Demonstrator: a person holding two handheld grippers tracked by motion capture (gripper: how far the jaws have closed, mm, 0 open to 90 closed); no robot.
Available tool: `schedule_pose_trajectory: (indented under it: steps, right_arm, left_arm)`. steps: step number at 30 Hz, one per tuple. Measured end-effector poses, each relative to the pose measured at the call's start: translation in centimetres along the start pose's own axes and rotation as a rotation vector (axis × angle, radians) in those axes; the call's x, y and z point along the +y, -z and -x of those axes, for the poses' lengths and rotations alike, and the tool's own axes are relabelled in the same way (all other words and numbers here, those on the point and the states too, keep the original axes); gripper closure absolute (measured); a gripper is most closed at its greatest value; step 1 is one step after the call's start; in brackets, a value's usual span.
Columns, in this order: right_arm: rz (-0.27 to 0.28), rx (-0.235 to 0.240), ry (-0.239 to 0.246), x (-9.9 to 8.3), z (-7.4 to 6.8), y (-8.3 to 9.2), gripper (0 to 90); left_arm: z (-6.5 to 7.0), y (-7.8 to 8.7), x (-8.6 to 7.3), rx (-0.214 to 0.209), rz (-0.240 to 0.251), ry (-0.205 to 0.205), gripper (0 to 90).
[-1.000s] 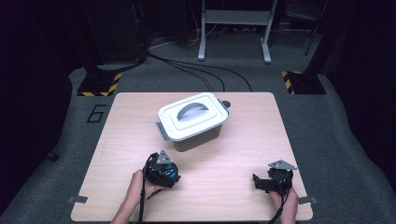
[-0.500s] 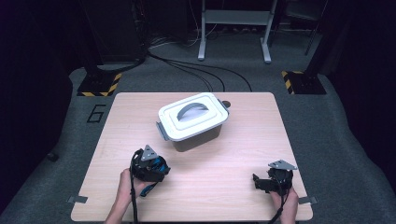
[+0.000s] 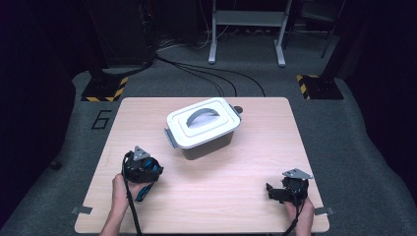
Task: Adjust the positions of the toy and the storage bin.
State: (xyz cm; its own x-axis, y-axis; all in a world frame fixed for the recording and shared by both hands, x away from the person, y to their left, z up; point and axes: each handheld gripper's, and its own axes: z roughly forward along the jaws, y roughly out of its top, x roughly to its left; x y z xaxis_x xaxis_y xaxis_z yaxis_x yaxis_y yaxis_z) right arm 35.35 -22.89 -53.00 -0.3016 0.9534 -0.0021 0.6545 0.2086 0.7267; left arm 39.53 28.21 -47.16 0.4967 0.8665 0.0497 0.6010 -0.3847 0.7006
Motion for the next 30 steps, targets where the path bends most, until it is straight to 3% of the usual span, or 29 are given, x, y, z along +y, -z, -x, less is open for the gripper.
schedule_pose_trajectory:
  steps: [9, 13, 18, 24, 30]
  right_arm:
    - [0.0, 0.0, 0.0, 0.0, 0.0, 0.0, 1.9]
    - [0.0, 0.0, 0.0, 0.0, 0.0, 0.0, 1.9]
    - [0.0, 0.0, 0.0, 0.0, 0.0, 0.0, 1.9]
    - [0.0, -0.001, 0.0, 0.0, 0.0, 0.0, 2.0]
    - [0.0, -0.001, 0.0, 0.0, 0.0, 0.0, 2.0]
  left_arm:
    - [-2.1, -2.1, 1.0, 0.034, -0.044, 0.028, 24.5]
    - [-2.7, -3.4, 1.3, 0.031, -0.07, 0.053, 24.5]
    - [-2.9, -4.6, 1.2, 0.024, -0.107, 0.053, 24.4]
    - [-2.7, -4.6, 0.8, 0.03, -0.125, 0.047, 24.4]
    - [-3.2, -4.4, 0.1, 0.029, -0.155, 0.072, 24.4]
